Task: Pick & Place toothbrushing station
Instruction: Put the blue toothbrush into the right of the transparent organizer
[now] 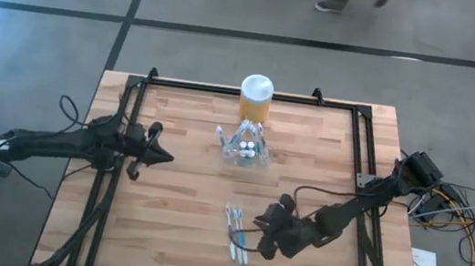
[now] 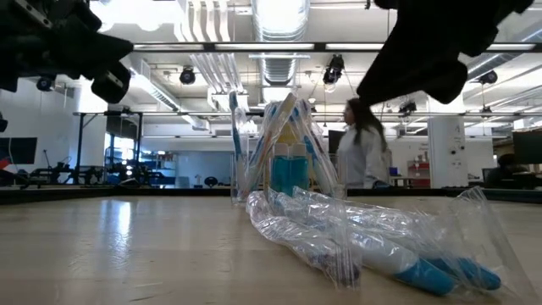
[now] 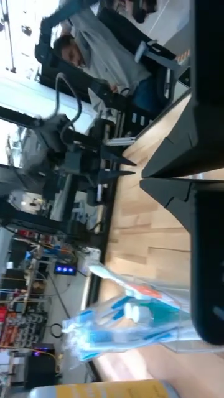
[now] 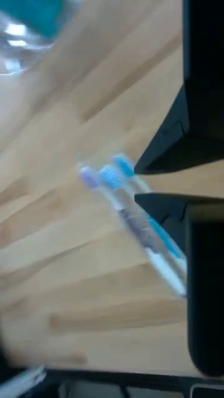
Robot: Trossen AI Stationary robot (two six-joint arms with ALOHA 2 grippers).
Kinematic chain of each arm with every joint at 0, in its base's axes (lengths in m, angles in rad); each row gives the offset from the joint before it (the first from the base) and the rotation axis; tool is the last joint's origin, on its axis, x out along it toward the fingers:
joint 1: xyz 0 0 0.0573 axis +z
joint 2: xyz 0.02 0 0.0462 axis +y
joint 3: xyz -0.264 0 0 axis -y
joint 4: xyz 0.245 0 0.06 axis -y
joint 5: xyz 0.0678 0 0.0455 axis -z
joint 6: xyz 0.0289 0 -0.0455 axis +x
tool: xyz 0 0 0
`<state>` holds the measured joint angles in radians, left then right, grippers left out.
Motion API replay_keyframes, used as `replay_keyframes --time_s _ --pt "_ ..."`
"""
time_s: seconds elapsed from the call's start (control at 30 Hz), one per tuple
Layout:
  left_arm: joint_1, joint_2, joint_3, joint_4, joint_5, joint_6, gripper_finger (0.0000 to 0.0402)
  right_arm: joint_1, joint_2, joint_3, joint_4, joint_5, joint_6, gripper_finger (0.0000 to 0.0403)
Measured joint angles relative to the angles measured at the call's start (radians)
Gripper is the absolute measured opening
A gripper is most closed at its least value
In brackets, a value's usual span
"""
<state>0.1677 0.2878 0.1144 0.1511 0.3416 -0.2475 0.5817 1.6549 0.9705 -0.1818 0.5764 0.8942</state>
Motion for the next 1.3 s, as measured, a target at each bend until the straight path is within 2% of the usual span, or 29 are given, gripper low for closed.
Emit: replay_keyframes --time_s 0.1,0.2,0.3,0.53,0.63,0.8,1.0,1.13,1.3 --pt "0.000 0.002 -0.007 -0.006 0.000 0.000 0.0007 -0.026 0.030 0.104 -0.191 -0.086 0.109 0.0104" --pt "0.000 0.002 -0.009 -0.010 0.000 -0.003 0.0006 -0.052 0.081 0.187 -0.246 -0.158 0.123 0.0147" --pt "0.000 0.001 -0.010 -0.010 0.000 -0.013 0.0010 -0.075 0.145 0.256 -0.244 -0.223 0.059 0.0178" --pt "-0.001 0.000 -0.023 -0.012 0.002 -0.025 0.0017 -0.132 0.292 0.384 -0.364 -0.318 0.063 0.0197" --pt "-0.001 0.004 -0.024 -0.010 0.007 -0.025 0.0013 -0.154 0.343 0.417 -0.427 -0.357 0.054 0.0192" --pt "-0.001 0.000 -0.034 -0.009 0.010 -0.016 0.0009 -0.175 0.405 0.447 -0.418 -0.405 0.032 0.0182" --pt "0.000 0.000 -0.039 -0.010 0.010 -0.015 0.0013 -0.184 0.428 0.450 -0.441 -0.453 -0.005 0.0158" --pt "0.000 0.000 -0.039 -0.009 0.010 -0.016 0.0012 -0.184 0.428 0.450 -0.488 -0.451 -0.024 0.0118" --pt "0.000 0.000 -0.039 -0.009 0.010 -0.016 0.0008 -0.183 0.424 0.449 -0.549 -0.453 -0.059 0.0044"
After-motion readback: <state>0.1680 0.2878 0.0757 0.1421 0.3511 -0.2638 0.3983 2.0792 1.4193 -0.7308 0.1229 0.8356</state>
